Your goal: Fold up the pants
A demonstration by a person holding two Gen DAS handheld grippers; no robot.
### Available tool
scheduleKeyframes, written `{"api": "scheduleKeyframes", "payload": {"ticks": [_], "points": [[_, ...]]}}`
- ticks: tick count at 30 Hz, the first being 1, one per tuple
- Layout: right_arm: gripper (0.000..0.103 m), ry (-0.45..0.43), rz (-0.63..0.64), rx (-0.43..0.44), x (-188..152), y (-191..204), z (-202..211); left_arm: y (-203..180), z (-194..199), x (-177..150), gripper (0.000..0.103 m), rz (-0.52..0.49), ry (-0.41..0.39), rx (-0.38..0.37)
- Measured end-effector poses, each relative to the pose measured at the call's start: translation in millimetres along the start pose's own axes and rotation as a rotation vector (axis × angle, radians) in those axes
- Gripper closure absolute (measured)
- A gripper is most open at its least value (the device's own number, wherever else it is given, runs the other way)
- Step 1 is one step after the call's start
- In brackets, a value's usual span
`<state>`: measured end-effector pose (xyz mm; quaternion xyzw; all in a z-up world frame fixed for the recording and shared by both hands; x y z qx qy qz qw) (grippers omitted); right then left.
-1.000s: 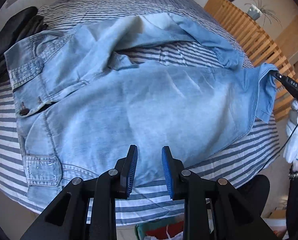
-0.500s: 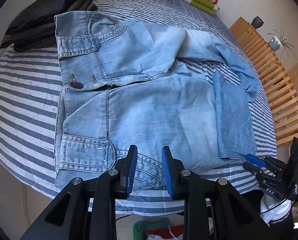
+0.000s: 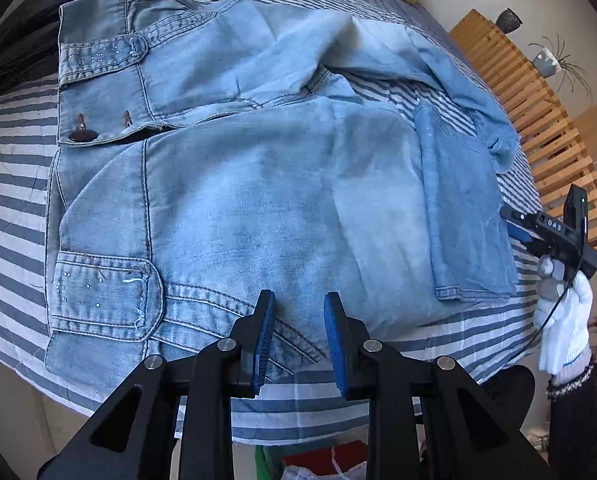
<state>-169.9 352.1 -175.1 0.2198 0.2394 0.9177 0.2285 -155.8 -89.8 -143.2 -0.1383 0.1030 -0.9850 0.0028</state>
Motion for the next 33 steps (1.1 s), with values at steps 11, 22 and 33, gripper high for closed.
{"api": "scheduleKeyframes", "payload": {"ticks": [11,22,33], "points": [[0.059,-0.027,0.104,0.057,25.8,32.9,10.9,1.8,-5.5,-0.1,0.076,0.003,0.006,0.010],[0.060,-0.031,-0.060,0.135,46.2,3.3,32.5,4.3,3.5,-3.0,0.076,-0.020,0.002,0.009],[0.071,0.124,-0.003,0.038,10.4,4.5,0.8,0.0,-5.7,-3.8,0.076,-0.049,0.007,0.030]]}}
Point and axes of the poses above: each gripper's, at about its wrist camera, not at the fingertips, and z roughly against the way its jaws point, y to its left, x to its top, the point moved 3 cm from there along -z, roughly the way its jaws point, and after that the axes turned 8 degrees about x, right-handed, at the moved point
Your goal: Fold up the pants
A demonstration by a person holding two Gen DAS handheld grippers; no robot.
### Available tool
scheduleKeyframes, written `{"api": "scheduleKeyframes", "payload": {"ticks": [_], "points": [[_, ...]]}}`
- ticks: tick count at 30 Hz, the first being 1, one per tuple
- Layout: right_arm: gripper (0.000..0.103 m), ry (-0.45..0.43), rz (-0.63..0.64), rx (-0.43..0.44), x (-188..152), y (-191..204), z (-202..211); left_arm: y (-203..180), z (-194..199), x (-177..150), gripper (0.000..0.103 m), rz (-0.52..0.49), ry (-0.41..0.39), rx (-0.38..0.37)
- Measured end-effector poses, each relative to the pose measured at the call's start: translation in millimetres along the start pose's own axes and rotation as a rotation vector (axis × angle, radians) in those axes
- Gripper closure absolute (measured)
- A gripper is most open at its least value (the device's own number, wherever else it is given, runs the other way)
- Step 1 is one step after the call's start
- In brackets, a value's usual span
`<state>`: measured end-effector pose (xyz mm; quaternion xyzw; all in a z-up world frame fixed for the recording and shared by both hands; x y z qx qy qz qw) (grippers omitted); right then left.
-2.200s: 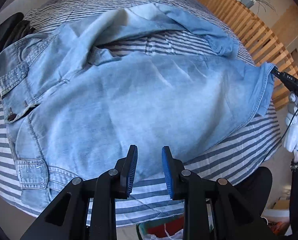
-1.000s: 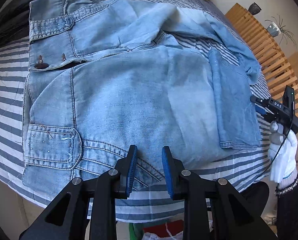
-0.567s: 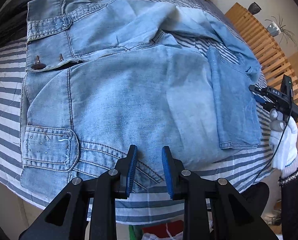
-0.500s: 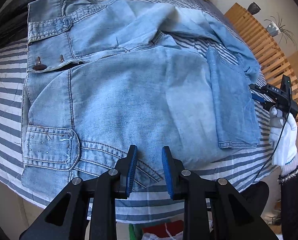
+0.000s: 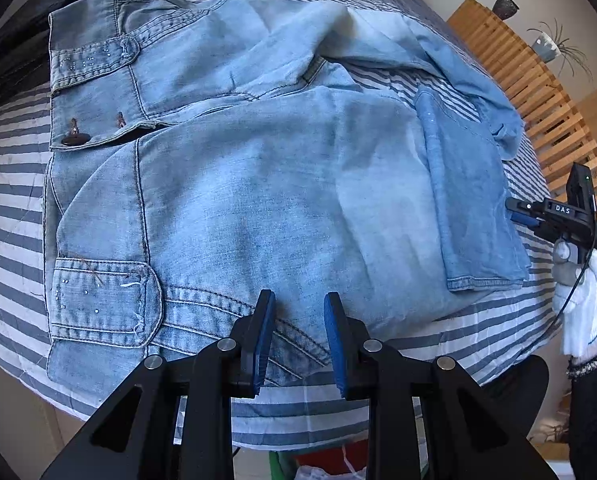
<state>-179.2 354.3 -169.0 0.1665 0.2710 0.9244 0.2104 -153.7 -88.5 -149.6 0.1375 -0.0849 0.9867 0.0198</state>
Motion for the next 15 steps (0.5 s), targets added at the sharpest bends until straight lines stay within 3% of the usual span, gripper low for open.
{"api": "scheduleKeyframes", "payload": {"ticks": [5,7,8,13,15], "points": [[0.069,0.010,0.014,0.066,0.0,8.3,-5.3,1.3,-7.9,-1.6,0.076,-0.010,0.018,0.012],[0.076,0.002,0.067,0.020,-1.7,19.2,-9.6,1.8,-12.9,-1.4,0.076,-0.003,0.026,0.016],[0.091,0.003,0.098,-0.006,-3.3,24.9,-10.9,1.7,-14.2,-1.8,0.076,-0.003,0.029,0.019],[0.098,-0.085,0.180,-0.069,-9.3,34.5,34.1,0.7,-7.1,-1.0,0.076,-0.015,0.019,0.034],[0.098,-0.133,0.215,-0.169,-10.3,27.2,71.8,1.2,-1.5,0.2,0.076,-0.021,0.007,0.046]]}}
Point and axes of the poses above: each gripper's, at about its wrist camera, not at the fingertips, and z roughly against the way its jaws point, y to its left, x to its top, the point moved 3 cm from there along -z, roughly the way its jaws point, and after that the axes turned 8 degrees about x, right-handed, at the moved point
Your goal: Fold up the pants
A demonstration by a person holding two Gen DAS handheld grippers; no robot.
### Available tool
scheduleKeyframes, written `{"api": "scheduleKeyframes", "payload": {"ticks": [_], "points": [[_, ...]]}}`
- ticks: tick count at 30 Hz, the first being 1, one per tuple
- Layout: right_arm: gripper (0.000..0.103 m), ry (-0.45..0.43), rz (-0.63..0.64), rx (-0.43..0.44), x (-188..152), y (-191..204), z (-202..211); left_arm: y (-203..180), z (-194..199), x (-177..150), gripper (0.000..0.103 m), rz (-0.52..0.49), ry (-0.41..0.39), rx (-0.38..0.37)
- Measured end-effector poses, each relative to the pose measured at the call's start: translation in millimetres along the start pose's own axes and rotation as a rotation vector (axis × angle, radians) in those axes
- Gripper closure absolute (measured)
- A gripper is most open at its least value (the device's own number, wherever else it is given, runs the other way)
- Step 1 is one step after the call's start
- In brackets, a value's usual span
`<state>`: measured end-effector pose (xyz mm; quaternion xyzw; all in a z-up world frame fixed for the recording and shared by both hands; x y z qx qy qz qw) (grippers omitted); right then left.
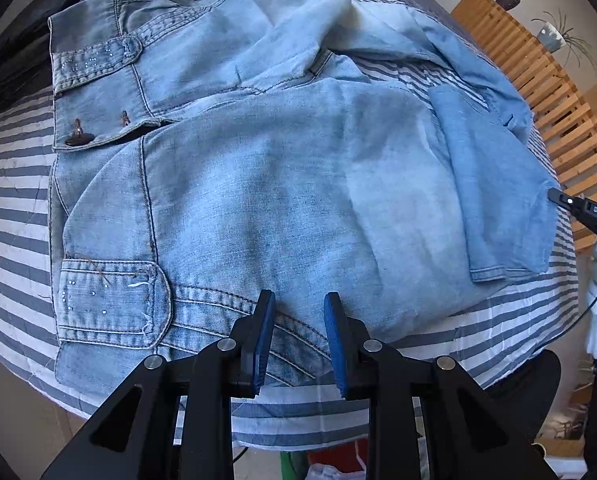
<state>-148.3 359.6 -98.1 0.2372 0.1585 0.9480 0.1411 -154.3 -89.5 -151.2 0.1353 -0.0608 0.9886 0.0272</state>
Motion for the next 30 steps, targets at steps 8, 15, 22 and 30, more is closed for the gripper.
{"api": "scheduleKeyframes", "payload": {"ticks": [8,15,22,30], "points": [[0.098,-0.129,0.061,-0.860,19.6,-125.9,121.8,-16.2,9.0,-3.0,0.076,-0.042,-0.007,-0.017],[0.080,-0.086,-0.057,-0.839,12.8,-180.1,126.5,-71.0,17.4,-21.2,0.071,-0.204,-0.019,-0.026],[0.072,-0.045,0.057,-0.352,-32.2,-99.6,80.3,-148.9,-1.6,-37.9,0.062,-0.533,-0.064,0.112],[0.059,0.074,0.385,-0.292,-103.0,-18.6,20.0,-193.1,-39.2,-47.5,0.086,-0.765,-0.085,0.220]]}}
Point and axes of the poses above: each gripper's, at about its wrist camera, not at the fingertips, and z roughly against the way its jaws point, y to its left, x to its top, the point moved 3 cm from there along -z, roughly the way its jaws point, and after that the axes turned 8 degrees about x, right-handed, at the moved point
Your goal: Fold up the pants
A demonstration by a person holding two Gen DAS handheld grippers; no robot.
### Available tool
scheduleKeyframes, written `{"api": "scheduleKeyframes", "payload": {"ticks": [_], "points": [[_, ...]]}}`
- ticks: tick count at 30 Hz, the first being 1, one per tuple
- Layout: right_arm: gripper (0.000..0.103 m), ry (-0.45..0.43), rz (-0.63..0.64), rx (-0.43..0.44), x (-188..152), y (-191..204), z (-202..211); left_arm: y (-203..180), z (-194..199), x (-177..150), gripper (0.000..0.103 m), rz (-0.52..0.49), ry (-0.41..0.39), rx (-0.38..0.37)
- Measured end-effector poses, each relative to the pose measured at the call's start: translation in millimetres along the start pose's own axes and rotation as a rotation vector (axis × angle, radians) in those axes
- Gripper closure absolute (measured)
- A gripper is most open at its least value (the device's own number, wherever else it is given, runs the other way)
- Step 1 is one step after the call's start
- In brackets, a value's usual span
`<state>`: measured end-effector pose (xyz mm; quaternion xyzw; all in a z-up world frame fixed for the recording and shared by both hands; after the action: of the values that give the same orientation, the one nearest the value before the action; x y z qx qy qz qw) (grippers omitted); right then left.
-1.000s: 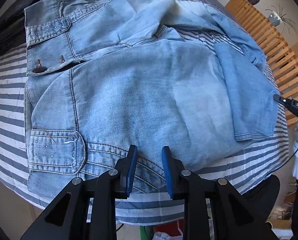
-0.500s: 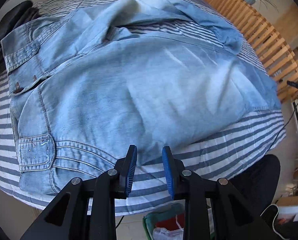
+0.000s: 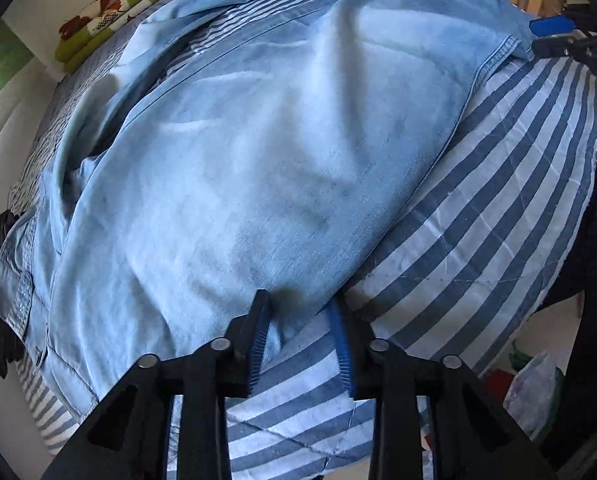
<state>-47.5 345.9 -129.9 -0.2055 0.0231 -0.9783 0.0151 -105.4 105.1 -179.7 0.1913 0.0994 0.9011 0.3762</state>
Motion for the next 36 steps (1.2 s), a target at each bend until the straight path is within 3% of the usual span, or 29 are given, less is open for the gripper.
{"api": "scheduleKeyframes", "payload": {"ticks": [2,4,5,6,7,11,13,14,16,17,19,21,27,30,33,36], "points": [[0.058,0.004,0.036,-0.049,-0.1,3.9,-6.0,2.5,1.0,4.4,0.097,0.015,-0.008,-0.003],[0.059,0.008,0.031,-0.065,2.3,2.6,-13.7,6.1,3.3,5.6,0.100,0.028,-0.013,0.004],[0.065,0.016,0.029,-0.054,4.7,0.6,-19.2,8.8,7.2,5.6,0.100,0.035,-0.020,0.002],[0.086,0.024,0.029,-0.050,6.2,-0.2,-22.4,13.6,13.2,5.1,0.100,0.046,-0.032,-0.002],[0.098,0.042,0.023,-0.052,6.9,-1.5,-24.7,16.1,19.1,6.2,0.100,0.058,-0.044,-0.008],[0.101,0.039,0.014,-0.031,6.9,-6.1,-11.0,38.1,56.8,-2.0,0.101,0.128,-0.097,-0.062],[0.101,0.030,0.048,-0.031,2.3,-4.5,5.3,45.1,77.3,-6.4,0.100,0.162,-0.119,-0.136],[0.101,0.039,0.073,-0.055,-0.5,-2.9,9.1,44.3,84.4,-10.7,0.093,0.163,-0.118,-0.191],[0.101,0.089,0.138,-0.082,-8.1,1.9,12.3,38.1,90.8,-21.7,0.083,0.159,-0.096,-0.268],[0.100,0.107,0.172,-0.081,-12.2,4.5,14.3,38.9,90.8,-26.9,0.072,0.174,-0.073,-0.296],[0.091,0.118,0.179,-0.084,-15.2,2.4,20.0,40.9,95.5,-40.9,0.067,0.209,-0.067,-0.339],[0.075,0.088,0.142,-0.068,-11.6,-7.0,33.2,60.1,96.2,-49.1,0.067,0.252,-0.075,-0.305],[0.060,-0.132,-0.176,0.017,41.6,-65.6,73.6,163.3,77.6,-48.3,0.067,0.466,-0.089,-0.185],[0.060,-0.212,-0.313,0.009,78.2,-96.5,70.9,215.5,67.9,-43.4,0.067,0.580,-0.088,-0.113],[0.059,-0.202,-0.414,0.030,116.5,-122.8,45.7,261.5,46.5,-33.3,0.067,0.672,-0.066,-0.070],[0.056,-0.153,-0.562,0.124,144.1,-148.2,-1.1,295.3,19.3,-23.2,0.067,0.746,-0.038,-0.060]]}}
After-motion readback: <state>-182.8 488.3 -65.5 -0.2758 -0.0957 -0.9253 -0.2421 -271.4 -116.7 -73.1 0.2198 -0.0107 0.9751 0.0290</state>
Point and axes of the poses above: each gripper's, at about its wrist camera, not at the fingertips, and z roughly against the way its jaws point, y to its left, x to its top, the point moved 3 cm from there along -z, roughly the way its jaws point, and after that the axes turned 8 degrees about x, right-handed, at the moved point
